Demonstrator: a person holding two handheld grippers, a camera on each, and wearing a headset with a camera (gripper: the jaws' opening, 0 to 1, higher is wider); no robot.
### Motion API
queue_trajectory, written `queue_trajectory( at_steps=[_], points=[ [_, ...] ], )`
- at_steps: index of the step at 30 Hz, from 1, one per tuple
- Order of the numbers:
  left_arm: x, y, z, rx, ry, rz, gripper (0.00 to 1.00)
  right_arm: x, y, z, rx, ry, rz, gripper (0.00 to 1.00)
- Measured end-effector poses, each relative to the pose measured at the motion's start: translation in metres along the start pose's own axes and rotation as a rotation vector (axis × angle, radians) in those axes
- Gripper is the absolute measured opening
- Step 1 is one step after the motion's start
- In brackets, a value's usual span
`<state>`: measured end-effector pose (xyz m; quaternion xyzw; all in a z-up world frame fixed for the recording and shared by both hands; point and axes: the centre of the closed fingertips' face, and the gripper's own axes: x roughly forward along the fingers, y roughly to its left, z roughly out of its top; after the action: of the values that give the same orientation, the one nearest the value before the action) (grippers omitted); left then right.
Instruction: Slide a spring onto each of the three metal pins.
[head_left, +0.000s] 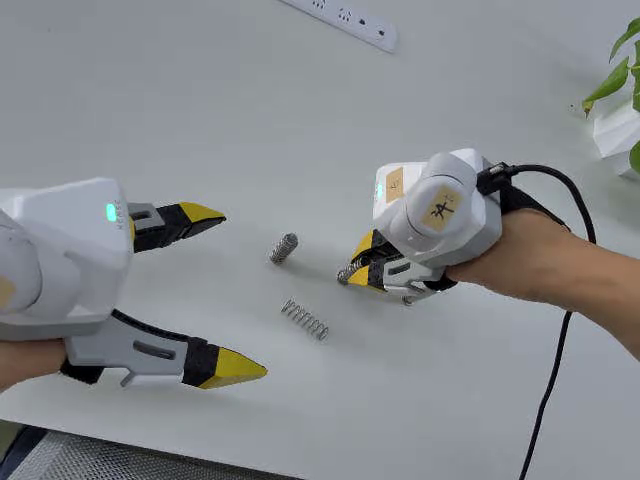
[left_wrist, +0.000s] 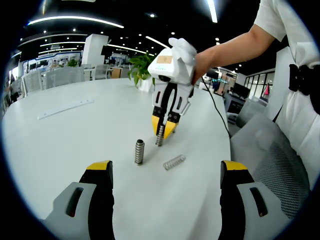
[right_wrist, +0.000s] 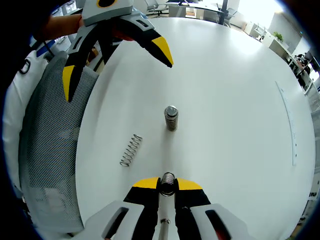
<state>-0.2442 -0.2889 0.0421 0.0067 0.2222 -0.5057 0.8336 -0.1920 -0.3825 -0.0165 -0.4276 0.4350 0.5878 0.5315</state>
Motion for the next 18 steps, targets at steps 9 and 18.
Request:
queue_trajectory(
  at_steps=[9,18],
  points=[
    [0.0011,-0.0007,0.0000,0.001,0.005,-0.003,0.87,0.0001,-0.0001,-0.0001,0.011,-0.010,0.003,0.08],
    [0.0017,-0.0014,0.0024,0.008,0.011,-0.006,0.87,-0.0025,0.0001,0.0002,0.027,-0.025,0.002,0.12]
  ],
)
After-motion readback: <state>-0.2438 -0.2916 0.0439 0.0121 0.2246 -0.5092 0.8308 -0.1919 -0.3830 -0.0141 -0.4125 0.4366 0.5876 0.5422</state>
